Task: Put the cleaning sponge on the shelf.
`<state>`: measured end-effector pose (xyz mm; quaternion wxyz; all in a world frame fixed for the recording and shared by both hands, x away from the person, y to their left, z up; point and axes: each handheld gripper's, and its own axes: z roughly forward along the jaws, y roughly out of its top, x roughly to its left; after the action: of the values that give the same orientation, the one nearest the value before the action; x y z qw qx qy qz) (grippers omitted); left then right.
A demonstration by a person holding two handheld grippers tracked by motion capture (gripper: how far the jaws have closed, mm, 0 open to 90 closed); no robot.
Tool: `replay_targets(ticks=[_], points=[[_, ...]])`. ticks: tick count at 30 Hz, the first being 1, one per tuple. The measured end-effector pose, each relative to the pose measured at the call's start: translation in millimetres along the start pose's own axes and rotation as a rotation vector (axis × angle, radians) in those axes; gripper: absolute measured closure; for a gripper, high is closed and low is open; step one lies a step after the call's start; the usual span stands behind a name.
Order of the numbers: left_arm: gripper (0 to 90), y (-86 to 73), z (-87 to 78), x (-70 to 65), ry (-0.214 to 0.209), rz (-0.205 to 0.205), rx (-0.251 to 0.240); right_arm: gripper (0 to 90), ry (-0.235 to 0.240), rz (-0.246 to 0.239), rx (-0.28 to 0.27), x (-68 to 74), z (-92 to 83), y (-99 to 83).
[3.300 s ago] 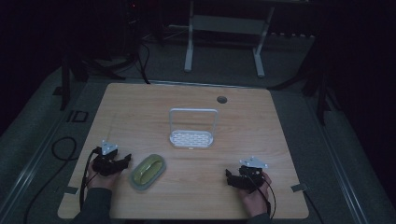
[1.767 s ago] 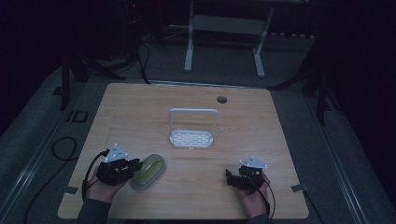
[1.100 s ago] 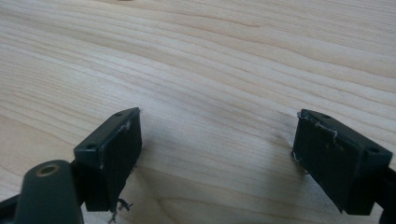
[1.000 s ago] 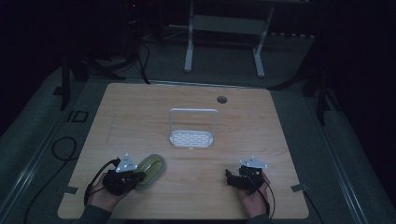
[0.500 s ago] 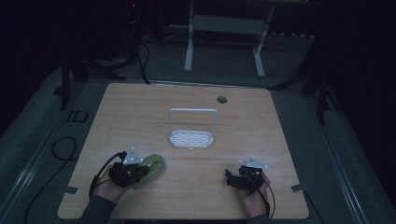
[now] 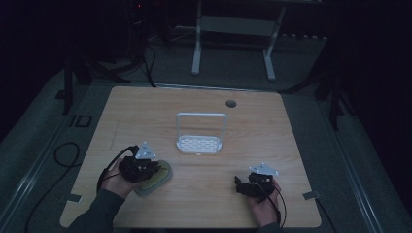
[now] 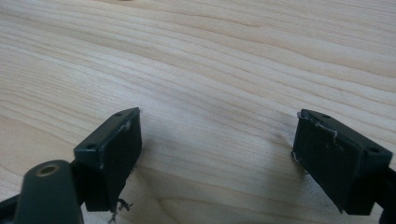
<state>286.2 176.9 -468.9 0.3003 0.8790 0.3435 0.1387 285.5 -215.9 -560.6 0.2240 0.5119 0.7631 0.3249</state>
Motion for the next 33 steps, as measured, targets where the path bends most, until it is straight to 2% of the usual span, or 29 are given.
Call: replay_targets(ticks=[3, 9, 16, 21, 25, 33], points=[[72.9, 4.9, -2.4, 2.6, -0.003, -0.002, 0.003, 15.2, 0.000, 0.000, 0.000, 0.0, 0.0, 0.0], [67.2, 11.5, -2.1, 7.5, -0.020, -0.004, 0.041, 15.2, 0.000, 0.000, 0.000, 0.0, 0.0, 0.0], [63.9, 18.1, -2.8, 11.2, -0.032, -0.001, 0.082, 15.2, 0.000, 0.002, 0.000, 0.1, 0.0, 0.0], [63.3, 22.4, -2.2, 13.0, -0.026, -0.008, 0.113, 15.2, 0.000, 0.003, 0.000, 0.2, -0.1, 0.0], [64.1, 24.8, -2.3, 14.7, -0.044, -0.011, 0.138, 15.2, 0.000, 0.002, 0.000, 0.1, 0.0, 0.0], [64.8, 29.1, -2.2, 16.9, -0.047, -0.017, 0.176, 15.2, 0.000, 0.001, -0.001, 0.1, 0.0, 0.0]])
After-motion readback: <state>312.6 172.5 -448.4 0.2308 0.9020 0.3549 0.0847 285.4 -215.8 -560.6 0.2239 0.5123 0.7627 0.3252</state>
